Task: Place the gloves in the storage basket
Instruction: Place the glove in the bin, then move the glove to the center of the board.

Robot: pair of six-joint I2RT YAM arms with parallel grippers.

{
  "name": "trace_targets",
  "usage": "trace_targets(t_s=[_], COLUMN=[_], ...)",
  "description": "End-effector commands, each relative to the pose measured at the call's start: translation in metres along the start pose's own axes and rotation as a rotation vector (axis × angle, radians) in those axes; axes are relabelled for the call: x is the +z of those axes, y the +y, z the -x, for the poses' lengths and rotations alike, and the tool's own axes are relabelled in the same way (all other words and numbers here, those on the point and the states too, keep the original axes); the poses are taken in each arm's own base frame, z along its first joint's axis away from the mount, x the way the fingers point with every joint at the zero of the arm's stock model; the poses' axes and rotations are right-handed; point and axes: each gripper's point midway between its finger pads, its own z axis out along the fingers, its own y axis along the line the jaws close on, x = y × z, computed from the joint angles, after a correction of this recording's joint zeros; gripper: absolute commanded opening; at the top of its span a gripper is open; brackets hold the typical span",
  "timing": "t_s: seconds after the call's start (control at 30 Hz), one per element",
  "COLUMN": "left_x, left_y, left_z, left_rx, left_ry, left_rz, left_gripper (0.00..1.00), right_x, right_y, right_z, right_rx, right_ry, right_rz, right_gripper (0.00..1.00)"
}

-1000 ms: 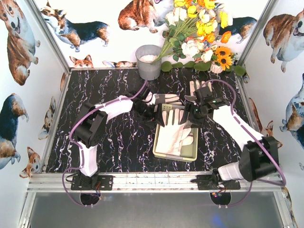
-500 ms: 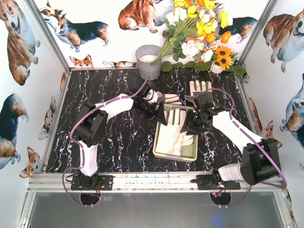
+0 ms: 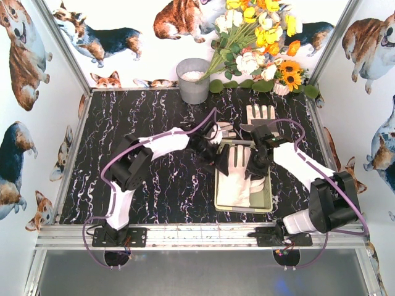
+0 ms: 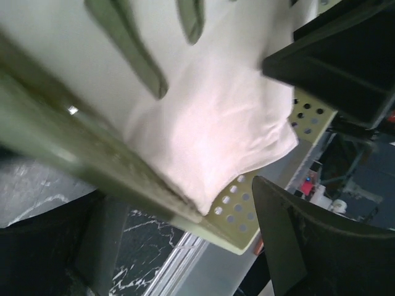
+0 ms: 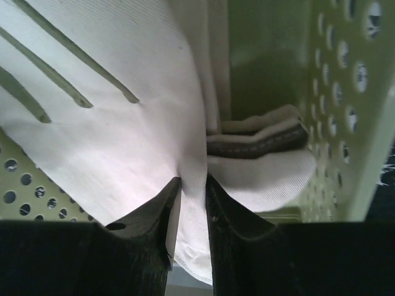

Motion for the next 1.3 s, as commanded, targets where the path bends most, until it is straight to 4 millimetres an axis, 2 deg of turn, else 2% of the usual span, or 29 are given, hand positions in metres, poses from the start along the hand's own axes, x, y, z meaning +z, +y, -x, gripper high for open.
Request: trace_targets(t_s=[0.0,0.1,0.23,0.3,0.43,0.57,0.77,0.93,1.1,1.27], left_x=[-0.033,-0.067,-0.105,-0.117,-0.128,-0.127,-0.118,-0.100,-0.087,-0.067], left_y=[0.010,0.014,0.030,0.036,0.049,0.059,0.076,0.086,0.092,0.098], left_z=[0.010,0.021,0.035,0.043,0.061,0.087,0.112,0.127,0.143,0.148], left_rx=[0.051,0.057,0.012,0.012,0.077,0.147,0.287,0.393,0.439,0.448], left_ry=[-0.137,-0.252,-0.357,-0.387,-0.392,-0.385,-0.332,-0.310,-0.318,-0.267], left_rz=[0.173,0.271,0.393,0.442,0.546,0.582,0.610,0.577,0.553,0.495], left_gripper=[0.75,0.78,0.79,0.79,0.76,0.76,0.76,0.75,0.74,0.70], right_x=[-0.021,-0.037,-0.062,-0.074,-0.098,-0.115,-0.122,-0.131,-0.132,-0.130], right_y=[-0.011,-0.007,0.006,0.009,0.017,0.024,0.025,0.028,0.028,0.021], right_z=[0.011,0.018,0.032,0.041,0.061,0.073,0.077,0.081,0.082,0.076], right_rx=[-0.020,-0.028,-0.048,-0.050,-0.064,-0.081,-0.116,-0.116,-0.112,-0.085], right_ry=[-0.054,-0.101,-0.198,-0.249,-0.357,-0.429,-0.456,-0.496,-0.495,-0.487], right_rz=[-0.075,-0.045,0.027,0.045,0.083,0.124,0.148,0.175,0.173,0.155], right_gripper=[0.28,0.35,0.42,0.42,0.46,0.49,0.55,0.59,0.59,0.60])
